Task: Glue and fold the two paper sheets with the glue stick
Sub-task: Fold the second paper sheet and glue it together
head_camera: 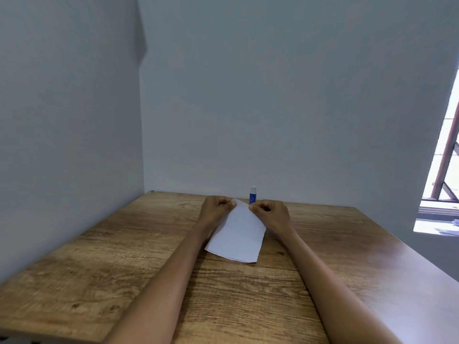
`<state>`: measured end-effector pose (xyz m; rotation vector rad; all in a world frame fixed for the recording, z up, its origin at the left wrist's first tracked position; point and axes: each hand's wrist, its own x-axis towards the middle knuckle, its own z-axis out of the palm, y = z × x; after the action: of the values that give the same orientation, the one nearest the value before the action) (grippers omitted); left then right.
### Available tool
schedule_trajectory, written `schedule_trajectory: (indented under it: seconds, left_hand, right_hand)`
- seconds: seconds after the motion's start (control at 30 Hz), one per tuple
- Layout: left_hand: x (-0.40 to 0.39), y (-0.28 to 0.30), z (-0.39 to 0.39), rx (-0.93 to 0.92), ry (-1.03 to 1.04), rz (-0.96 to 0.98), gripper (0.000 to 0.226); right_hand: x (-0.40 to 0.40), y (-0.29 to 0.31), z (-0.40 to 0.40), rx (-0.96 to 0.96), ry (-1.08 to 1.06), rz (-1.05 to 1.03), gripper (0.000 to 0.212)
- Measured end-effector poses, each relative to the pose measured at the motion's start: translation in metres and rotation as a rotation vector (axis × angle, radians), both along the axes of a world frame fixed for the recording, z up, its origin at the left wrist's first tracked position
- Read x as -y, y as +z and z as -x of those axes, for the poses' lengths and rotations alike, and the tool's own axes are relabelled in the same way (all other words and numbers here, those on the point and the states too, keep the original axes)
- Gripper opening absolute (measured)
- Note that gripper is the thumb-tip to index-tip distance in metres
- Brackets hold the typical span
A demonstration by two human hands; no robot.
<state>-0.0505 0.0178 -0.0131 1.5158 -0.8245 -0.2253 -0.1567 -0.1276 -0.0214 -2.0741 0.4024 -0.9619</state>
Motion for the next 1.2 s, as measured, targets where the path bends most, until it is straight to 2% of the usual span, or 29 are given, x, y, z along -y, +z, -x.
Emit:
schedule_trajectory:
  seconds: [0.3, 0.5, 0.6, 0.73, 0.87, 0.97, 1.03, 1.13, 1.2]
  left_hand:
    - [-0.001, 0.002, -0.001, -0.026, 0.084, 0.070, 0.014]
    - [-0.002, 0.004, -0.003, -0.056, 0.134, 0.164, 0.012]
    - [-0.004, 0.006, -0.006, -0.087, 0.168, 0.202, 0.020]
    - [-0.009, 0.007, -0.011, -0.258, 0.193, 0.302, 0.029]
    - [-0.011, 0.009, -0.011, -0.302, 0.204, 0.300, 0.029]
    - [-0.007, 0.007, -0.007, -0.293, 0.156, 0.266, 0.024]
    - [-0.004, 0.005, -0.004, -0.175, 0.216, 0.229, 0.025]
    - [0.000, 0.008, -0.004, 0.127, 0.334, 0.175, 0.049]
    - [0.002, 0.010, -0.006, 0.432, 0.419, 0.059, 0.061]
  right_hand:
    - [-0.005, 0.004, 0.000, 0.031, 0.022, 0.002, 0.007]
    - [-0.002, 0.005, 0.004, 0.099, 0.087, -0.266, 0.010]
    - [-0.001, 0.007, 0.008, 0.145, 0.120, -0.361, 0.010]
    - [0.004, 0.005, 0.011, 0.187, 0.087, -0.454, 0.018]
    - [-0.001, 0.006, 0.010, 0.108, 0.171, -0.479, 0.020]
    - [-0.007, 0.006, 0.008, 0.072, 0.188, -0.418, 0.013]
    - [-0.008, 0.006, 0.008, 0.082, 0.151, -0.387, 0.013]
    - [-0.010, 0.008, 0.005, 0.079, 0.122, -0.328, 0.015]
    - [-0.016, 0.010, 0.001, 0.032, 0.113, -0.222, 0.016]
